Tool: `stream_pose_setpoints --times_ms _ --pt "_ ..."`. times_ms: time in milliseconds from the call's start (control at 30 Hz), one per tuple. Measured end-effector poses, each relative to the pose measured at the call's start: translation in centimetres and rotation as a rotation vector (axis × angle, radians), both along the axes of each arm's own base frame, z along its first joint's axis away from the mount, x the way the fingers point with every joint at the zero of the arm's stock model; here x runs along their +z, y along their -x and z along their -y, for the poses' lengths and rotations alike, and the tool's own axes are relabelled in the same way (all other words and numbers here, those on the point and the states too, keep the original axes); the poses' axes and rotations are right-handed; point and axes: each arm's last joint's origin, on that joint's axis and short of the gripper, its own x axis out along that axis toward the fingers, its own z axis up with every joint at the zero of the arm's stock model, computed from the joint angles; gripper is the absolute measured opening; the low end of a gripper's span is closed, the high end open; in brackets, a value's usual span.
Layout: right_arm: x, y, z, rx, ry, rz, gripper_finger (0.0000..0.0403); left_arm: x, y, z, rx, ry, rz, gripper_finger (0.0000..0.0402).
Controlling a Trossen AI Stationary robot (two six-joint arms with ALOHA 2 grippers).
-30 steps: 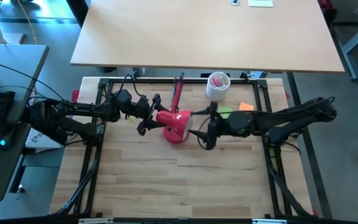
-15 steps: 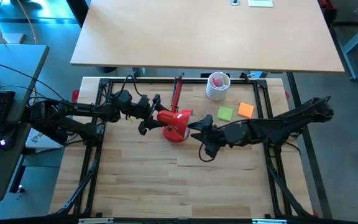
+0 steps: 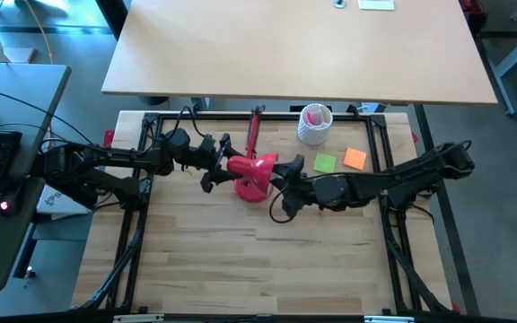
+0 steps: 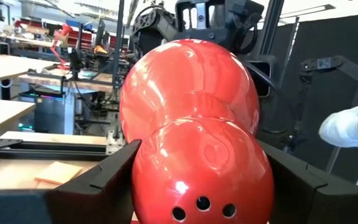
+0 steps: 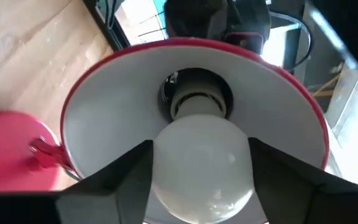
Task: Screw lightbulb
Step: Insert the white lightbulb into the red lamp
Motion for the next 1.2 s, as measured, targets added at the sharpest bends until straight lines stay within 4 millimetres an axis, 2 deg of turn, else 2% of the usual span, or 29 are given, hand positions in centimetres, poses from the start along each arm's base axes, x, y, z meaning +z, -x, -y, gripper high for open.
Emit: stream_pose_setpoints --times_ms 167,500,700,800,967,1200 --pt "-0.1 -0.1 0.6 -0.005 -0.179 0.067 0.021 0.0 0.0 0.0 -0.008 -0.016 0.007 0.0251" --pt "0.5 -0.5 1.3 -0.02 -0.853 0.377 0.0216 -0.1 0.1 0.2 -0.049 -0.076 0.019 0.0251" --pt "0.4 -0.8 1.7 0.019 -1.154 0.43 0.0217 -0.1 0.0 0.3 -0.071 -0.102 0.025 0.0251" --pt "0.4 -0.9 2.1 0.017 -1.188 0.428 0.0218 -0.1 0.0 0.3 -0.066 -0.098 0.017 0.0251" --pt "1.0 -0.4 2.2 0.041 -1.149 0.429 0.0218 -0.1 0.0 0.2 -0.058 -0.094 0.015 0.0251" --pt "3.7 1.0 2.3 0.076 -1.014 0.356 0.0218 0.1 0.0 0.2 -0.05 -0.083 0.023 0.0251"
